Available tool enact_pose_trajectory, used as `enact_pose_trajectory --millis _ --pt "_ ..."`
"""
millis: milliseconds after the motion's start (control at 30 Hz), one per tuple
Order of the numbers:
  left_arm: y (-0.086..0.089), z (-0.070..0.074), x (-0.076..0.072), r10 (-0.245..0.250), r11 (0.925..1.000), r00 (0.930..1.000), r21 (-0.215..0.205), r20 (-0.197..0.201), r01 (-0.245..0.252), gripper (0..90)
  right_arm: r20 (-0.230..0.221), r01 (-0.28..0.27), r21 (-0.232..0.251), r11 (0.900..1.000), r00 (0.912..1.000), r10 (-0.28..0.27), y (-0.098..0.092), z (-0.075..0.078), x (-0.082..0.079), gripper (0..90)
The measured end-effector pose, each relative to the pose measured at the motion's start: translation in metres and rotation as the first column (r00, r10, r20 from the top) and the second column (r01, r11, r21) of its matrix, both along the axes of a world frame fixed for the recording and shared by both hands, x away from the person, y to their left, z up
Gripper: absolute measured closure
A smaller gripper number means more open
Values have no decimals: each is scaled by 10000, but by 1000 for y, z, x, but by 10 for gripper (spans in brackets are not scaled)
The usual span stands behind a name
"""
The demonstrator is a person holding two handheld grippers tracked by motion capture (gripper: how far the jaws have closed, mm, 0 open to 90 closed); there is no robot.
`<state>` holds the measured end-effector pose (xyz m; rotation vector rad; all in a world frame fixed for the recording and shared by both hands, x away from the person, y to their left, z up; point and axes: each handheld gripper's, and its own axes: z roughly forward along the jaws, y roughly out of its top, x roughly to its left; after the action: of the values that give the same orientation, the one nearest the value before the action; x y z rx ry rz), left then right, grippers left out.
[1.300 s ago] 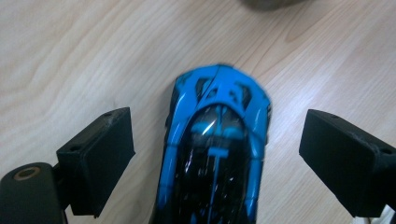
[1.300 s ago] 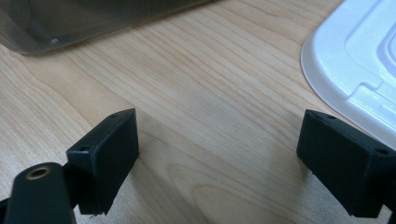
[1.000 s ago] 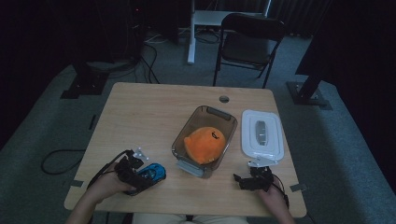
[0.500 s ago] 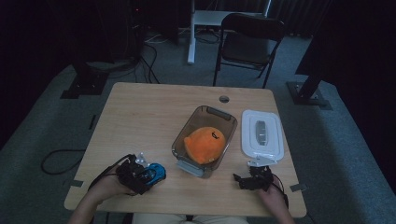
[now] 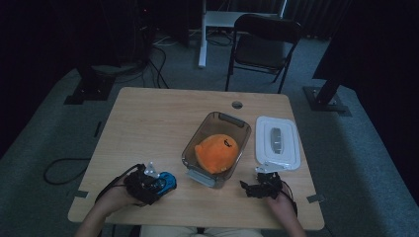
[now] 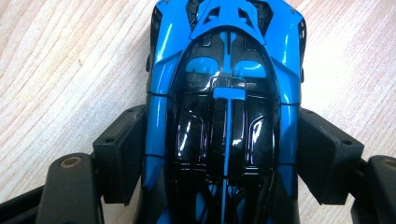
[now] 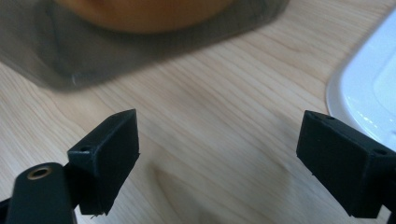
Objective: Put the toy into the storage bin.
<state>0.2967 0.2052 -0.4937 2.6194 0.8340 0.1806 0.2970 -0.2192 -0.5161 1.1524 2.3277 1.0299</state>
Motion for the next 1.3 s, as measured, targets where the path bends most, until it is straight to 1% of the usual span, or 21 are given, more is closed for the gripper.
enact_pose_trajectory --millis 67,100,133,267,333,367,400,433,533,567,633,767,933,967,1000,1033,1067,1100,1133,1200,1300 --pt "0 0 0 -6 10000 10000 31 -36 6 263 49 35 116 9999 10000 -35 2 1 0 126" --pt "-1 1 2 81 10000 9999 46 -150 -80 263 120 144 406 9991 9998 -149 5 4 0 127" --pt "-1 1 2 81 10000 9999 46 -150 -80 264 113 133 487 9987 9998 -139 7 4 0 127" --pt "2 2 9 561 9984 9980 -92 -284 -564 265 157 -72 784 9969 9999 60 18 6 0 127" --pt "2 2 11 632 9980 9978 -39 -193 -633 266 146 -125 822 9965 9998 114 21 6 0 127" --pt "3 3 13 793 9968 9968 -11 -139 -793 288 211 -280 869 9958 9994 262 29 6 0 126" --pt "4 6 13 775 9968 9969 -212 -98 -777 288 211 -280 869 9958 9994 262 29 6 0 126" --pt "5 10 15 948 9950 9955 -292 -89 -950 288 189 -361 916 9951 9992 345 31 6 0 126" --pt "7 13 19 1098 9939 9939 -87 -9 -1098 289 253 -502 843 9952 9985 482 42 5 1 127" --pt "7 13 20 1086 9940 9941 91 16 -1086 289 251 -562 848 9948 9982 542 44 5 1 127" --pt "8 14 21 1192 9928 9929 75 54 -1192 289 268 -566 841 9948 9982 545 48 5 1 127" --pt "14 27 25 1332 9905 9910 -357 117 -1327 289 280 -636 877 9941 9977 614 58 6 1 127" --pt "20 39 31 1422 9893 9895 -376 253 -1412 289 508 -450 825 9956 9979 409 75 5 3 123" --pt "22 43 34 1481 9883 9885 -410 291 -1469 289 576 -347 816 9961 9979 300 84 4 4 121" --pt "24 50 37 1601 9862 9864 -476 379 -1583 289 606 -331 770 9965 9978 284 87 4 5 120" --pt "25 55 39 1562 9870 9866 -468 466 -1540 289 636 -373 701 9968 9974 328 89 4 5 119" --pt "25 55 39 1562 9870 9866 -468 466 -1540 289 636 -373 701 9968 9974 328 89 4 5 119" --pt "26 60 42 1622 9858 9855 -530 500 -1595 289 679 -410 522 9978 9970 374 91 4 7 119" --pt "27 73 46 1625 9860 9842 -497 709 -1592 289 723 -354 480 9982 9969 318 90 4 7 119" --pt "27 78 47 1671 9851 9829 -533 769 -1633 289 651 -418 462 9981 9971 387 87 4 7 119" --pt "26 100 53 1607 9857 9812 -683 1070 -1540 289 612 -256 457 9986 9979 228 77 2 6 119"
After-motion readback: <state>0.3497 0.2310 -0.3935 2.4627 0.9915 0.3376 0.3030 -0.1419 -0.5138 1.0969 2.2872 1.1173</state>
